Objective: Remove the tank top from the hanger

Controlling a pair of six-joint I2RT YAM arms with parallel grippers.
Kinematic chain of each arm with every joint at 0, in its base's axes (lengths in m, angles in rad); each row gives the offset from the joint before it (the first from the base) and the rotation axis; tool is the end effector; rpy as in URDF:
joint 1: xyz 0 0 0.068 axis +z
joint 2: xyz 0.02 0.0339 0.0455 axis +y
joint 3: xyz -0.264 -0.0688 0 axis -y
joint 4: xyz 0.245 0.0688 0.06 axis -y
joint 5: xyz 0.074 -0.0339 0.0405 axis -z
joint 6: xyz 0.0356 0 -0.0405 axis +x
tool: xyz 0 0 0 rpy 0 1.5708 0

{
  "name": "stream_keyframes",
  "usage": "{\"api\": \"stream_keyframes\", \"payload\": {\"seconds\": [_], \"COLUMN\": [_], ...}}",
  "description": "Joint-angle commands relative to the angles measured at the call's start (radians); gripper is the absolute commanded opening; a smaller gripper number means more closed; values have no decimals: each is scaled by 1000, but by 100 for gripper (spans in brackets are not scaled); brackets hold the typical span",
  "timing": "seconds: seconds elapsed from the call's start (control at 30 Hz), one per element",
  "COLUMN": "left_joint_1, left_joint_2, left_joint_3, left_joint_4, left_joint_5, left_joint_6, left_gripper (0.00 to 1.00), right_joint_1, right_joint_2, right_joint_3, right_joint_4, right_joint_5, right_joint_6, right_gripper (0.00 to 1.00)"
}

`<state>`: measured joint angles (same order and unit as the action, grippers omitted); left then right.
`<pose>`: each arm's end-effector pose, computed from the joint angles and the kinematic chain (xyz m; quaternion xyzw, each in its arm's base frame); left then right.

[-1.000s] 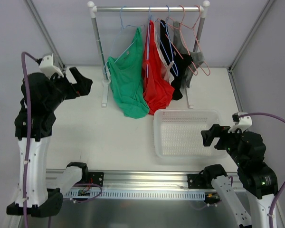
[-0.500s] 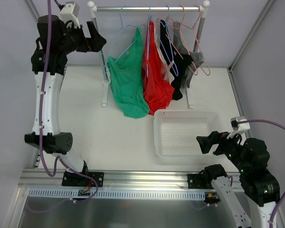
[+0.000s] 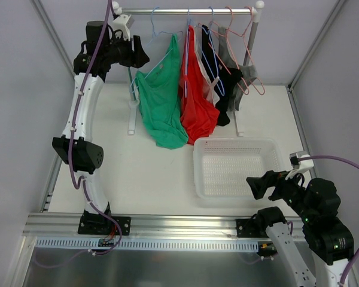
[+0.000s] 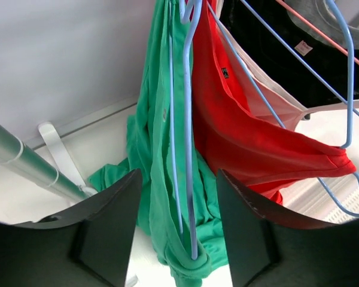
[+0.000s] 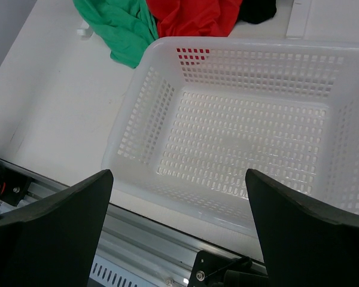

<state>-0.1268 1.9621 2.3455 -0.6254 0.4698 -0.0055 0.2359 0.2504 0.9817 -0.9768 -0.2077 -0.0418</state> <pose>0.4226 -0.0701 0.4795 0.1897 0.7556 -0.2225 0.5862 0.0100 0.0100 0.3607 -0.1717 0.7677 0.1406 0.6011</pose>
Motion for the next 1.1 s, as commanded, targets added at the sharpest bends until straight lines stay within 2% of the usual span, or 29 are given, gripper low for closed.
{"api": "stream_keyframes", "payload": {"seconds": [0.0, 0.07, 0.13, 0.23, 0.37, 0.8, 1.07], "left_joint_1": [-26, -45, -62, -73, -74, -122, -146], "left_joint_2": [3, 12, 21, 29, 23, -120, -247], "left_joint_3": [51, 49, 49, 52, 54, 49, -69], "left_joint_4": [70, 73, 75, 81, 87, 151, 199], "left_joint_5": [7, -26, -63, -97, -148, -345, -338], "left_joint_6": [39, 59, 70, 75, 52, -67, -102], "left_gripper": [52, 43, 40, 26, 1, 0, 0], "right_joint_1": [3, 3, 5, 5, 3, 3, 3], "right_joint_2": [-5, -5, -5, -7, -10, -16, -19], "right_joint_3": [18, 18, 18, 15, 11, 8, 5], "right_joint_4": [-3, -3, -3, -5, -3, -3, -3], "right_joint_5": [-25, -25, -25, -25, -24, -32, -44], "right_joint_6": [-9, -10, -12, -15, -13, -9, -7], "right_gripper": [100, 100, 99, 100, 100, 99, 100]}}
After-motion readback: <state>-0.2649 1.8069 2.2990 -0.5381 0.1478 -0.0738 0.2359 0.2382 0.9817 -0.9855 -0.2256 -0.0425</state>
